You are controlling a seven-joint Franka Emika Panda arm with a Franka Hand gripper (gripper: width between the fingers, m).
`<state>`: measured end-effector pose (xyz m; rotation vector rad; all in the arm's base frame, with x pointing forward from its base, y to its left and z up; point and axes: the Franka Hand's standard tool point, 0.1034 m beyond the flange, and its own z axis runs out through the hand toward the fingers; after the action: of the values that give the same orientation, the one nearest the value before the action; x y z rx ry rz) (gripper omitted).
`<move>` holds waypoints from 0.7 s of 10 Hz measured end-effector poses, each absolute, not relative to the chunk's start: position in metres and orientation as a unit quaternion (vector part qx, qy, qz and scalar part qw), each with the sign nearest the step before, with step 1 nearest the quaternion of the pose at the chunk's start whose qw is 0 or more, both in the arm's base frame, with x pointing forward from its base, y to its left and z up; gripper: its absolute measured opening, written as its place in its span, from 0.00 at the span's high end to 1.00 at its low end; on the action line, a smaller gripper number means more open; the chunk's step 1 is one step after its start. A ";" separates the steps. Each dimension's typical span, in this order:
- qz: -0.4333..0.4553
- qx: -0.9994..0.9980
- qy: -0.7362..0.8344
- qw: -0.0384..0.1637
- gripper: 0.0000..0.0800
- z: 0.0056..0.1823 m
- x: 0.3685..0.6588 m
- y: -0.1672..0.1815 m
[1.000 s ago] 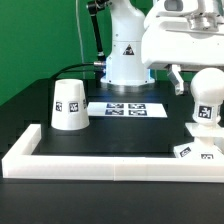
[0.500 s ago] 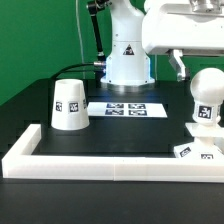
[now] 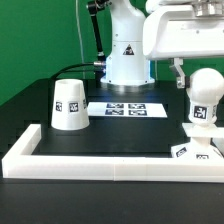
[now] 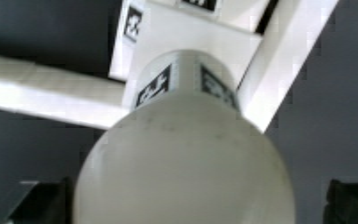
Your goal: Assemble lamp
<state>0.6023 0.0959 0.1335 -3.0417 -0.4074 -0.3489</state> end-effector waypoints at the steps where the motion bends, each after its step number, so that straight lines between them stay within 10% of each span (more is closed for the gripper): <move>1: -0.079 -0.988 -0.130 0.030 0.13 0.132 0.599 0.098; 7: -0.020 -0.989 -0.141 0.033 0.13 0.129 0.604 0.090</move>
Offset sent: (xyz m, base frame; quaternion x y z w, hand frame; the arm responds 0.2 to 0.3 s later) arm 0.0095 -0.0088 -0.0022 -0.0090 -0.0533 -0.0349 0.9979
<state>0.6035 0.0905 0.1287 -3.0441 -0.4326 -0.0627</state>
